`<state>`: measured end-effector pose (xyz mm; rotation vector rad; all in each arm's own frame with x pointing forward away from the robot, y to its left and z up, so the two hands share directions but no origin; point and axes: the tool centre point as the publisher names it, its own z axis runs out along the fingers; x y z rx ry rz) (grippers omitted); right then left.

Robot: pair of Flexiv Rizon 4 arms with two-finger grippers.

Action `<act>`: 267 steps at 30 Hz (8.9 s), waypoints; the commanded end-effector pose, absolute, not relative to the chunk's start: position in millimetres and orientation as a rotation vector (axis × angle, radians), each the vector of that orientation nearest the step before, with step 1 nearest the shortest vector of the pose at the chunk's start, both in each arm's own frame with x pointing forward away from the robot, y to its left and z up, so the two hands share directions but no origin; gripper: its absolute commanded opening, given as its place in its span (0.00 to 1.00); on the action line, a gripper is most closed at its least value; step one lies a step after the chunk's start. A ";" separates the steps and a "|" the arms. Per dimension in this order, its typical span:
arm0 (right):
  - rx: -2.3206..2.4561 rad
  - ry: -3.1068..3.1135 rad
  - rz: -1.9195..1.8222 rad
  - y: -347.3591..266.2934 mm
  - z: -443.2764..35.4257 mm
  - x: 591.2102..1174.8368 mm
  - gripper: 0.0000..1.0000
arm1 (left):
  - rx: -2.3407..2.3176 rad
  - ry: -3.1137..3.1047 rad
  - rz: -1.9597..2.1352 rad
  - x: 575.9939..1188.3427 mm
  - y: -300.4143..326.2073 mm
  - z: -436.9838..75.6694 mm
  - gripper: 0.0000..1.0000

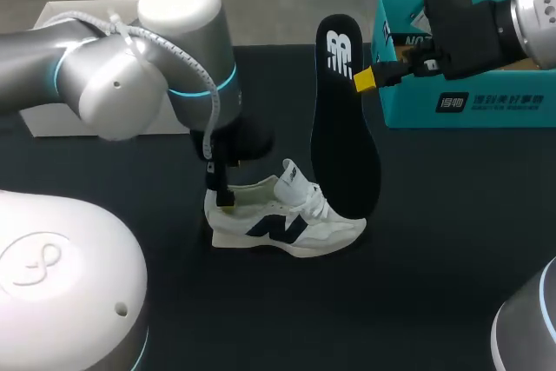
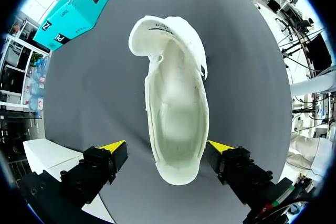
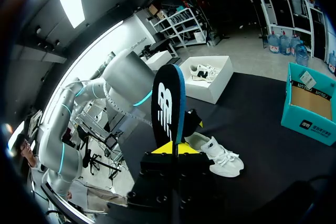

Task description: Take the shoe out of the shoebox, open the shoe tongue, remove and reinsert the insole, then place the shoe into the shoebox

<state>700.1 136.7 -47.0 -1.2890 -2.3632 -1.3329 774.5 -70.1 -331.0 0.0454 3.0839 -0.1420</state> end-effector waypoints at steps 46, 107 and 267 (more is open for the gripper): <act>-1.291 -2.363 -1.331 138.4 -47.7 701.1 0.00 | 0.139 3.153 -0.254 802.7 -139.4 -370.7 0.00; -1.291 -2.363 -1.331 138.4 -47.7 701.1 0.00 | 2.257 2.652 -0.072 810.1 -139.4 -320.5 0.00; -1.377 -1.613 -1.263 84.5 -28.5 784.7 0.00 | 1.441 1.234 -1.056 774.5 -189.8 -71.0 1.00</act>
